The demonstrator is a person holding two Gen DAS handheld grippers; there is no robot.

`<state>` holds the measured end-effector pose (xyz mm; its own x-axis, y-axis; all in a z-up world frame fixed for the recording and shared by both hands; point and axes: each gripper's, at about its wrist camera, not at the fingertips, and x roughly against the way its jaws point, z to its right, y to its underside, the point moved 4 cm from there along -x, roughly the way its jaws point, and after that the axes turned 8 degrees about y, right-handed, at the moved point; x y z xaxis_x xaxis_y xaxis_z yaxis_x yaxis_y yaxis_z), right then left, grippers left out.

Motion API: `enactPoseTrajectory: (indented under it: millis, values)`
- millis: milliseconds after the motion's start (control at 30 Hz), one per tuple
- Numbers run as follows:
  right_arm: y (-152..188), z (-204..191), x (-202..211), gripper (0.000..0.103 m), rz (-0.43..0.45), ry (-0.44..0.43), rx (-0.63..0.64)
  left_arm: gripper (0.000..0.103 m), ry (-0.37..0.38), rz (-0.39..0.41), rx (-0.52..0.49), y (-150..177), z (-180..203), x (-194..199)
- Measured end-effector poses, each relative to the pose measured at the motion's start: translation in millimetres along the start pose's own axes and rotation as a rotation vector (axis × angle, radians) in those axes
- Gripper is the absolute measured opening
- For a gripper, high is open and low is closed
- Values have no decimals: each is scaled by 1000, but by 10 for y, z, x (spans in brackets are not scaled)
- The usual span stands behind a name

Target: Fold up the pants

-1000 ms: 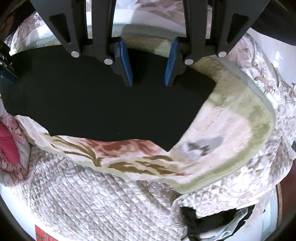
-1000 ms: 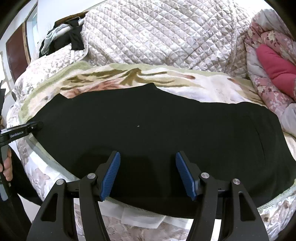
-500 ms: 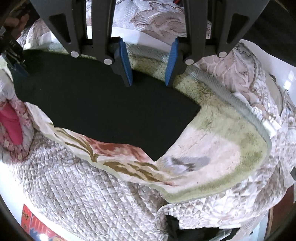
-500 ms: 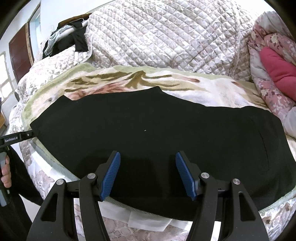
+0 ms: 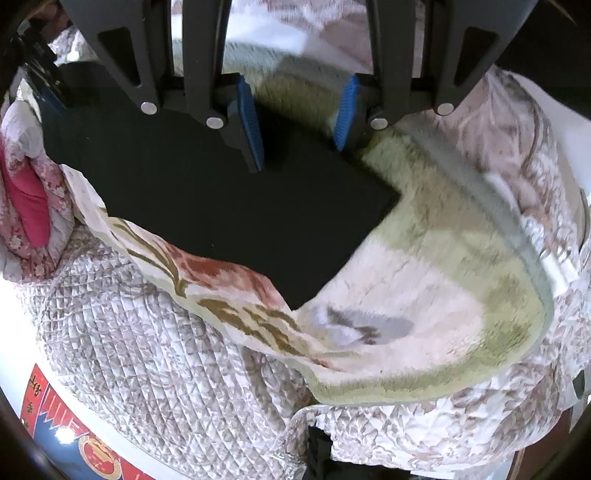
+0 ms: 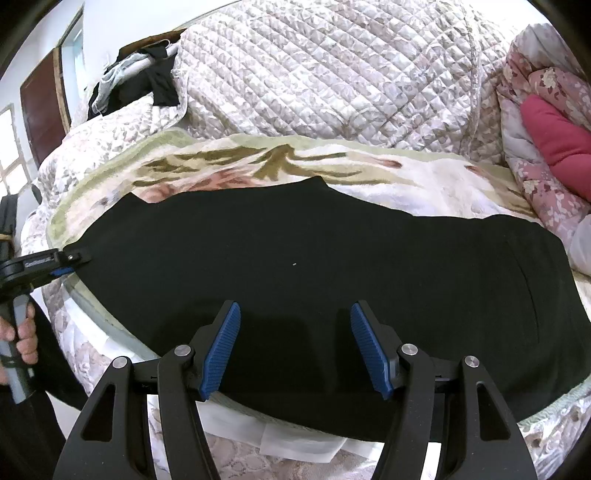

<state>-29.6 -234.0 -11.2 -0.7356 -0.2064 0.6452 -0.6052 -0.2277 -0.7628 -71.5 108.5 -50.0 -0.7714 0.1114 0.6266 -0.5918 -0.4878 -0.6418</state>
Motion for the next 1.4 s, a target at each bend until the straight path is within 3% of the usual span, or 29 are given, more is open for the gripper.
enactPoseTrajectory:
  millis: [267, 367, 567, 800, 1133, 1400]
  values:
    - [-20, -2, 37, 63, 18, -10, -7, 40, -75, 12, -54, -113, 85, -141]
    - [-18, 7, 35, 63, 18, -10, -9, 33, -92, 8, -76, -134, 120, -187]
    - [-21, 16, 37, 63, 18, -10, -11, 10, -88, -4, -106, -156, 182, -233]
    - [-25, 44, 33, 63, 17, -17, -26, 7, -76, -14, -122, -208, 252, -187]
    - [-44, 133, 42, 63, 20, -22, -90, 7, 43, 9, -204, -420, 738, -41]
    - [-54, 343, 73, 63, 20, -17, -196, 7, 203, -28, -385, -414, 1644, -140]
